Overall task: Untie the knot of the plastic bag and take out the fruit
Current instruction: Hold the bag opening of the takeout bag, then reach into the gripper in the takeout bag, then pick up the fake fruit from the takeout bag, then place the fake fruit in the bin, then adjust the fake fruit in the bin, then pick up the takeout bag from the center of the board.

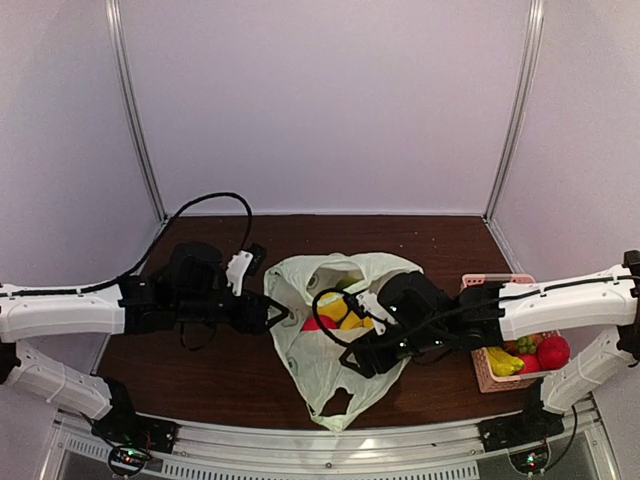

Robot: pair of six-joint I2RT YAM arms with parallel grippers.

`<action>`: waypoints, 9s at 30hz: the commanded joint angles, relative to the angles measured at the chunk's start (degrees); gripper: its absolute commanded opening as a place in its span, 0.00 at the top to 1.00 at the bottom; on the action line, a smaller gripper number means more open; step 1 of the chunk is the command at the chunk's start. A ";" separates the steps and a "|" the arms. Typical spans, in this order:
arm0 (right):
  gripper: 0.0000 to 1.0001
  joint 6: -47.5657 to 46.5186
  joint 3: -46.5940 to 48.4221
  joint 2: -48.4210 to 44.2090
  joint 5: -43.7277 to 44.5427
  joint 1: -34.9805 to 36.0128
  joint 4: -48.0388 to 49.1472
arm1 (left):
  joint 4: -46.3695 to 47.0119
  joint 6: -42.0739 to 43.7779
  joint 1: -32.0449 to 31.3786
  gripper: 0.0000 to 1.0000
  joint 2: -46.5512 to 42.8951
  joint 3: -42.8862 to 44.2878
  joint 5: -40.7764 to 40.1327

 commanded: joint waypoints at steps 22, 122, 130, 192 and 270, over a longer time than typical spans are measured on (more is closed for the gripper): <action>0.13 -3.15 22.20 21.21 11.72 -7.66 0.20 | -5.08 18.93 1.64 1.00 6.74 9.32 8.24; 0.26 -11.23 -3.84 -15.66 4.97 -1.02 21.67 | -4.22 12.45 24.71 1.00 4.53 7.45 9.45; 0.26 -9.31 -4.12 -13.16 -5.22 -1.55 26.53 | -5.05 14.10 24.94 1.00 2.07 7.20 6.69; 0.26 -4.02 -19.82 -12.15 9.29 -58.06 15.93 | -4.66 15.31 24.88 1.00 1.63 7.27 12.04; 0.00 -4.68 -6.72 -31.19 -14.05 -40.46 5.68 | -6.45 28.92 15.44 0.02 12.73 33.27 26.83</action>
